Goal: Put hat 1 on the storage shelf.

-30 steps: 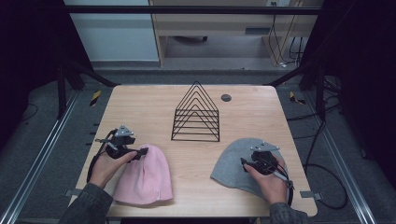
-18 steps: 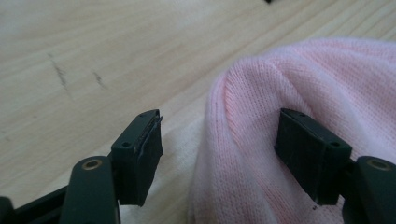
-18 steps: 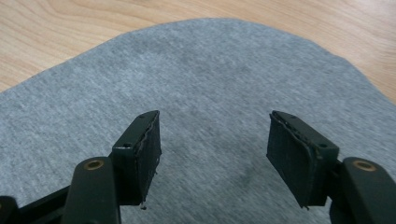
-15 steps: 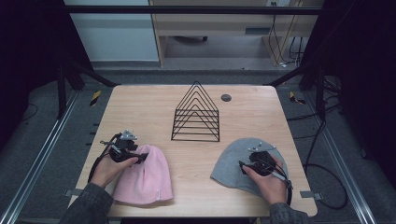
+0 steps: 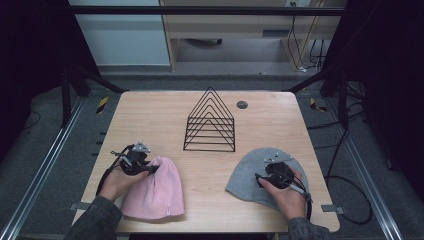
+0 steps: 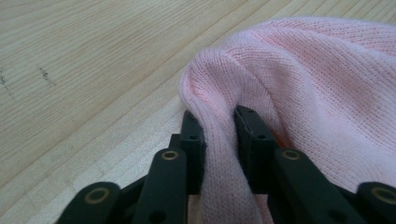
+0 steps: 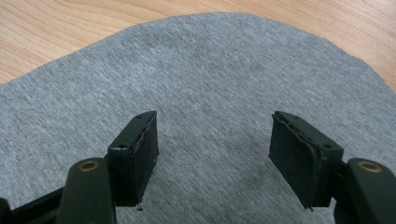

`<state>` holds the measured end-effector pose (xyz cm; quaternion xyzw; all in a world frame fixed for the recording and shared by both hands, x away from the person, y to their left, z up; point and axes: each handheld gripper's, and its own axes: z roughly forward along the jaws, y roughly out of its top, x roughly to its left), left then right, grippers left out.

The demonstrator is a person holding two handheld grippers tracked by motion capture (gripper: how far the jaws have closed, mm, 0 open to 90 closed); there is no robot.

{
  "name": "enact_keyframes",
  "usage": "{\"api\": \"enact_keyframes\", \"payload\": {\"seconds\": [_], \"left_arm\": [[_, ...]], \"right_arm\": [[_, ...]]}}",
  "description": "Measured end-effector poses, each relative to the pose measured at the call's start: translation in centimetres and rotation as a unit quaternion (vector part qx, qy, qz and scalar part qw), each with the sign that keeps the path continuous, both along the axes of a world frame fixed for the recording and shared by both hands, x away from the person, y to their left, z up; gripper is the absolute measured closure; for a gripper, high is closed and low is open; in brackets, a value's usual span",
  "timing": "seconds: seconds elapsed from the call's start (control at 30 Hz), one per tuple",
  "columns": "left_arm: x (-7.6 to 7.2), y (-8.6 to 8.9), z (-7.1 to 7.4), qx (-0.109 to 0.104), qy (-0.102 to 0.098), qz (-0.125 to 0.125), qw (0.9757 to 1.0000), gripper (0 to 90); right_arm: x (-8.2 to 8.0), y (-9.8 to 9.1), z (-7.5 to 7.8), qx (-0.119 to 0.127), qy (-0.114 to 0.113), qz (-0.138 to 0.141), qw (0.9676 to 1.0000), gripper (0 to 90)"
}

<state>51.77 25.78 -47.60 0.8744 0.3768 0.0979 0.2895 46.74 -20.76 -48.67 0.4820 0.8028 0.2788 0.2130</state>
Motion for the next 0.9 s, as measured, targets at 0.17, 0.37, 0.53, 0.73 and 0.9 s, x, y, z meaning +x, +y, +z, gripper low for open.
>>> {"api": "enact_keyframes", "payload": {"seconds": [0.17,0.37,0.53,0.73,0.9], "left_arm": [[-0.2,0.1,0.5,-0.003,-0.015,0.006,0.9999,79.7],[-0.8,0.3,1.6,-0.011,-0.040,0.004,0.9991,81.6],[-1.7,0.5,2.9,-0.028,-0.065,0.005,0.9975,81.9],[-2.4,0.1,4.1,-0.033,-0.097,-0.006,0.9947,82.0],[-2.8,-0.1,4.5,-0.041,-0.108,-0.009,0.9932,81.9]], "right_arm": [[0.0,0.1,0.0,0.001,0.000,0.001,1.0000,32.6],[0.0,0.0,0.1,0.000,-0.006,-0.001,1.0000,32.8],[-0.1,0.2,0.1,0.000,-0.006,0.000,1.0000,32.7],[-0.1,-0.1,0.4,0.004,-0.012,-0.005,0.9999,32.7],[-0.1,0.0,0.4,0.003,-0.015,-0.005,0.9999,32.4]]}}
